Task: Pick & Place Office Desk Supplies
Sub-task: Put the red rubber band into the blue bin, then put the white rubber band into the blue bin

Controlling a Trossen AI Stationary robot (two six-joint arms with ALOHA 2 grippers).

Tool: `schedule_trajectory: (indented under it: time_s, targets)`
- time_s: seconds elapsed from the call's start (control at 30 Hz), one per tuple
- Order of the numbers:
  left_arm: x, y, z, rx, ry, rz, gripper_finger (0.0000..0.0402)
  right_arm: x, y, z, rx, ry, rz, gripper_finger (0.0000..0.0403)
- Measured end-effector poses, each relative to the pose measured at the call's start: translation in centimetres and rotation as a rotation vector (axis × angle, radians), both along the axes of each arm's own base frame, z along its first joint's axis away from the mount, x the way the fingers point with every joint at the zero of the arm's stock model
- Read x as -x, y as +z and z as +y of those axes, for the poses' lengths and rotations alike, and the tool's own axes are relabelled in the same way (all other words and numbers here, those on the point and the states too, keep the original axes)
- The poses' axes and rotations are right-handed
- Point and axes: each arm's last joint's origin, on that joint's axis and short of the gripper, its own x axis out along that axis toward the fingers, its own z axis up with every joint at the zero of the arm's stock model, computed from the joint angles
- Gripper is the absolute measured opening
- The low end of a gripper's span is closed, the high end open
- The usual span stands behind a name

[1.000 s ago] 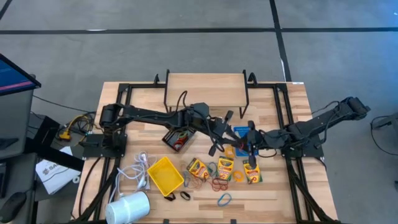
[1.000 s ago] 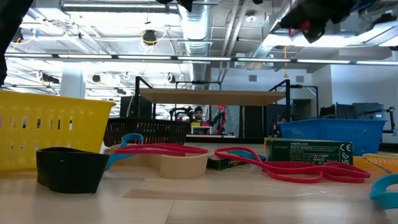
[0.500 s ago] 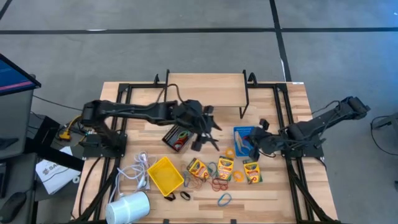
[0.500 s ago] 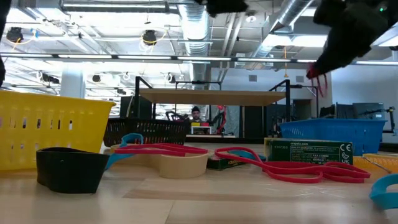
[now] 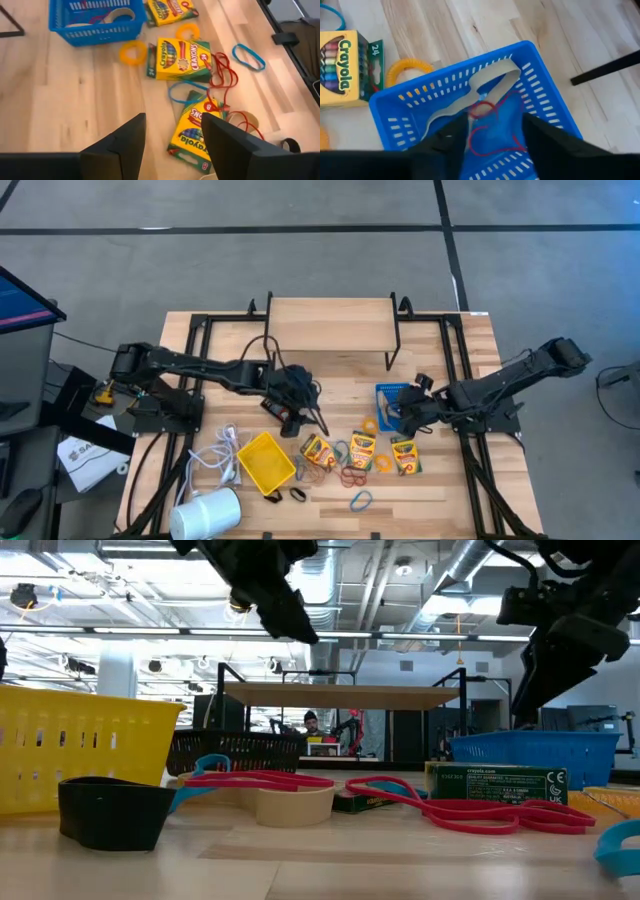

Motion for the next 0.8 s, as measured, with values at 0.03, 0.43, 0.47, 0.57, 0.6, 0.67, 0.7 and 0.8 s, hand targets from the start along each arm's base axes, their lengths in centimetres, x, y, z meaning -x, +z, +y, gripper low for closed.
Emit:
schedule_trajectory:
  time_s: [0.03,0.43,0.47,0.57,0.6,0.67,0.7,0.8]
  targets:
    - [0.1,-0.4,-0.2,0.000,-0.006,0.001,0.0188,0.0,0.0,0.0,0.003,0.007,0.006,0.0216]
    - [0.1,-5.9,-3.8,-0.039,-0.091,0.173,0.0179,-1.0,4.2,0.6,-0.114,0.068,-0.133,0.0296]
    - [0.0,-6.8,-4.0,-0.040,-0.105,0.211,0.0178,-0.8,4.4,0.6,-0.113,0.075,-0.134,0.0297]
    - [-0.1,-9.6,-4.6,-0.058,-0.132,0.331,0.0178,-1.0,4.8,0.8,-0.130,0.090,-0.161,0.0297]
    - [-0.3,-10.5,-4.8,-0.067,-0.145,0.352,0.0178,-0.9,4.8,0.8,-0.130,0.091,-0.156,0.0297]
    - [-0.1,-11.8,-5.1,-0.090,-0.174,0.412,0.0178,-0.9,4.8,0.8,-0.132,0.090,-0.159,0.0297]
    - [-0.2,-12.0,-5.2,-0.096,-0.180,0.420,0.0178,-0.9,4.8,0.8,-0.132,0.088,-0.159,0.0297]
    - [-0.1,-12.6,-5.5,-0.107,-0.202,0.454,0.0178,-0.9,4.8,0.8,-0.134,0.089,-0.164,0.0297]
